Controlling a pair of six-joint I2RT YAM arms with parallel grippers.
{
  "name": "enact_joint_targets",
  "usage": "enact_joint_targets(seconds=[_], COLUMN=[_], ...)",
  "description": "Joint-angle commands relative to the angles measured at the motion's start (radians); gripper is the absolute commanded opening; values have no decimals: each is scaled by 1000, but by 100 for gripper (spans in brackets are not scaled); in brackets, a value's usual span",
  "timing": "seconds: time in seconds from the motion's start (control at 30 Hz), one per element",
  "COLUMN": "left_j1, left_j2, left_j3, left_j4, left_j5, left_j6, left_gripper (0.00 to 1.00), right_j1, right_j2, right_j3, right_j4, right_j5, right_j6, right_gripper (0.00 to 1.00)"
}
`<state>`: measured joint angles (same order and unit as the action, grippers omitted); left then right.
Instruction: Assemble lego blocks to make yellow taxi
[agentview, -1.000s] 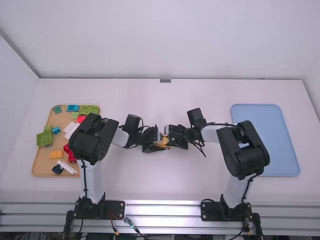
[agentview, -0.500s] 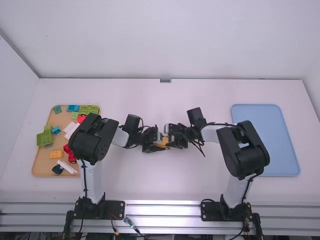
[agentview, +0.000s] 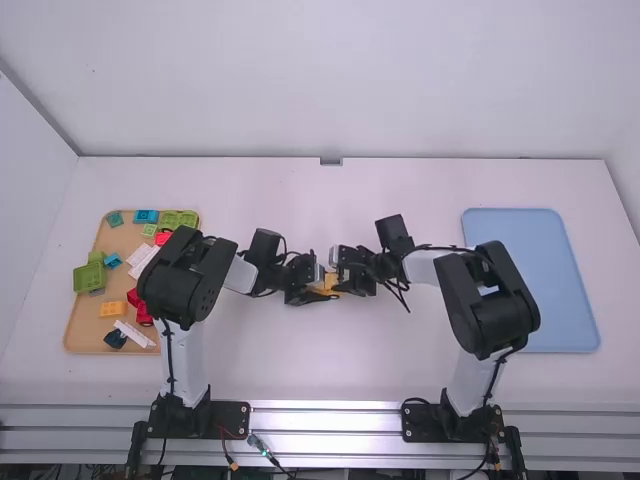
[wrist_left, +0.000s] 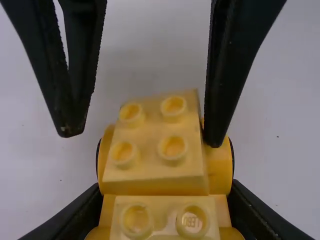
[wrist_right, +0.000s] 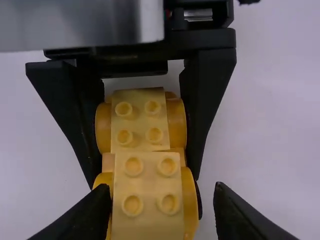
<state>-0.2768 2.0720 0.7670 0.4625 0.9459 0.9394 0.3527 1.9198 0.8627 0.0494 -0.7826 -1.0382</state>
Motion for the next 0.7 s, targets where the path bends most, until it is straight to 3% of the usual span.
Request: enact_joint_targets(seconds=[0.0,0.07,0.1,0.23,0.43,0.5,0.53,0.6,0.67], left_j1=[-6,-5,-6,-6,-5,-5,-5,-5,-6], left_j2=[21,21,21,21,21,21,21,21,21], left_j3=[-8,-8,-8,-8,-8,-8,-8,-8,-8], left_j4=[-10,-10,-9,-10,-10,-10,-10,-10,-10], left_j5=[-13,-13,-13,-13,-13,-12,-13,-13,-13], left_j6=[15,15,15,15,15,15,15,15,14], left_gripper=[40,40,40,40,39,39,39,39,39], right_j1=[7,15,19,23,22,20,21,24,21], right_j2=[-10,-10,-10,-10,-10,-10,-10,-10,-10], right_j3=[7,7,7,7,7,7,7,7,7], right_j4=[-1,-4,-5,-6,-8,-6,-6,-4,-2], right_j5=[43,48,52,74,73,74,74,74,74], right_j6=[1,2,2,2,2,1,2,2,-3], right_gripper=[53,49,40,24,18,24,40,52,56])
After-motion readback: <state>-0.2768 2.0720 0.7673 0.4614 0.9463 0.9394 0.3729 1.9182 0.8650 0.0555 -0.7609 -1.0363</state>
